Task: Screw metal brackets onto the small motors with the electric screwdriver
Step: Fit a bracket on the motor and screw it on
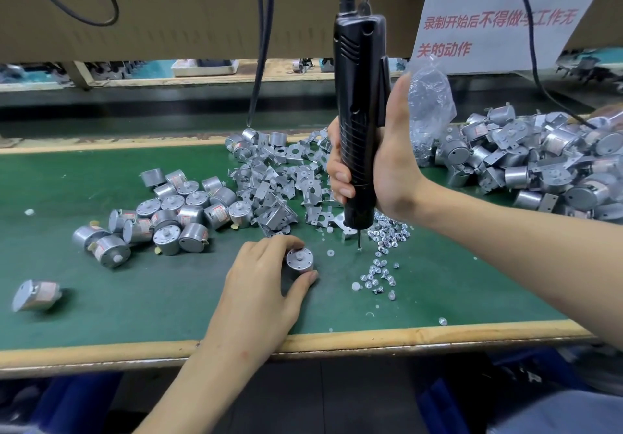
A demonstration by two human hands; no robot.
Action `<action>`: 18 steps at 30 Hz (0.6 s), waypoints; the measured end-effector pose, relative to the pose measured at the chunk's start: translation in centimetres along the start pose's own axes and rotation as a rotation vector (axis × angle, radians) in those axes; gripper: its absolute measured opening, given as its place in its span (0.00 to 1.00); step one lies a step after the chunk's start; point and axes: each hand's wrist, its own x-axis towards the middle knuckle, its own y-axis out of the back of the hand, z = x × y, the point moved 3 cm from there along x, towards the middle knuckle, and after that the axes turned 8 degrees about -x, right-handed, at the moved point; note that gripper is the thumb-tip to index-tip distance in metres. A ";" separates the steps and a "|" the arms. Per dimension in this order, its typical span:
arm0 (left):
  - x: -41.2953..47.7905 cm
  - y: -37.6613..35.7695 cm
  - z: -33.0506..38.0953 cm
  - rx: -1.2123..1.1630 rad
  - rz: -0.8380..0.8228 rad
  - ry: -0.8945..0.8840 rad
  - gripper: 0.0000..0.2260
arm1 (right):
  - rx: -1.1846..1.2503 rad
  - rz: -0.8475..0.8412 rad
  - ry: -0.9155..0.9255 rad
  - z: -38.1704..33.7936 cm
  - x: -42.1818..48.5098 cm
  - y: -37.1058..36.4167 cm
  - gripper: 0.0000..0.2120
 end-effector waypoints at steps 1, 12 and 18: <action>0.0 0.0 0.0 0.000 0.000 0.001 0.13 | 0.002 0.003 -0.003 0.0 0.0 0.0 0.38; 0.0 -0.1 -0.1 0.004 -0.002 0.003 0.13 | -0.022 0.003 -0.007 0.4 0.1 -0.2 0.37; 0.0 -0.1 -0.1 0.005 0.000 -0.002 0.13 | -0.017 0.008 -0.013 0.5 0.1 -0.1 0.38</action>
